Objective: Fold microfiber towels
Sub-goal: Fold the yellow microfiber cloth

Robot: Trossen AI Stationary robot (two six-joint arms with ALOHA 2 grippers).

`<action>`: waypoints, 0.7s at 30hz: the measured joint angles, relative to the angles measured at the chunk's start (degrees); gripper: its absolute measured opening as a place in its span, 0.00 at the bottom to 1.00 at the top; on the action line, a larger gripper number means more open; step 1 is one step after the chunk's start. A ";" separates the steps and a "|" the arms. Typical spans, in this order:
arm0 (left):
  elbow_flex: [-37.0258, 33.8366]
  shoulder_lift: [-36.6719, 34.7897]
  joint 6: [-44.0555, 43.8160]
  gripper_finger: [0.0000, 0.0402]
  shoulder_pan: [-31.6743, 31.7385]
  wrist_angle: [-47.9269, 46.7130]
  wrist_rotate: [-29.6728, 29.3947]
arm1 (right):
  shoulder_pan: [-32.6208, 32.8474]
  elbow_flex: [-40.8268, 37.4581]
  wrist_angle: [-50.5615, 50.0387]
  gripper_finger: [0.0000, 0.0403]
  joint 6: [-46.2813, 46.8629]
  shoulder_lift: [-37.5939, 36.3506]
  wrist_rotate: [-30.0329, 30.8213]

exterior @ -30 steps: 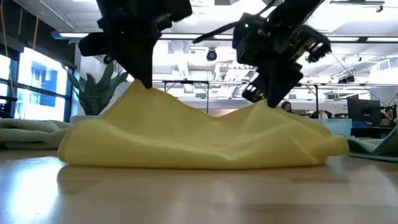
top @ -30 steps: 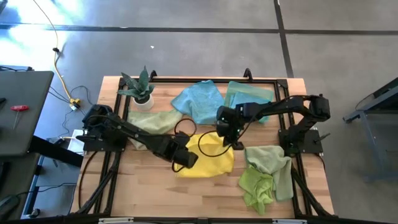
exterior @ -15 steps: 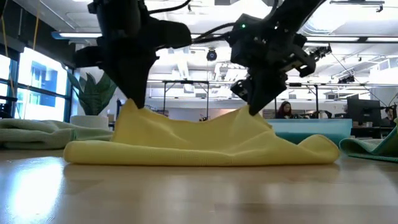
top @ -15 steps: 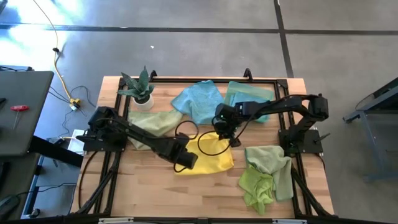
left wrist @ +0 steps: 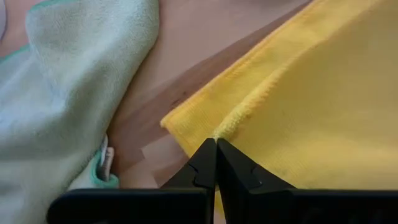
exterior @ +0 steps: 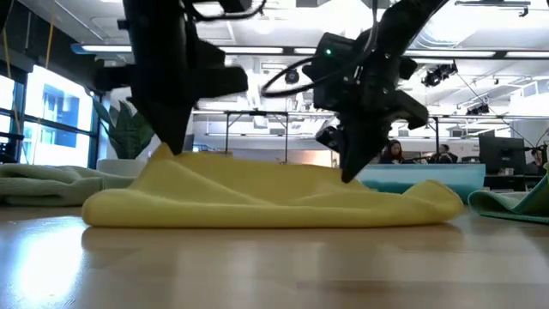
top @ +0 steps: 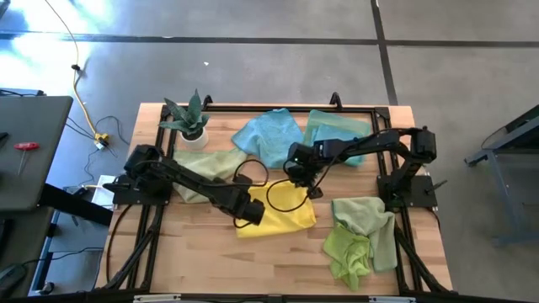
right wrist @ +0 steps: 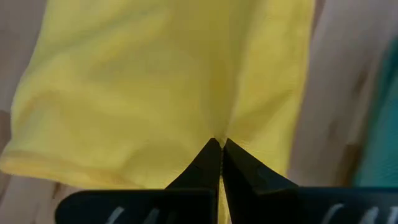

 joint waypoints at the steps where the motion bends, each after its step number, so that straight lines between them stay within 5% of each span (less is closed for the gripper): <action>1: 0.00 0.65 0.79 0.00 0.32 0.12 0.04 | 0.00 0.55 0.00 0.00 -0.52 0.00 0.78; 21: -0.02 3.11 4.22 0.04 1.42 -1.25 -0.89 | -0.32 4.69 -5.11 0.01 -1.23 7.26 5.30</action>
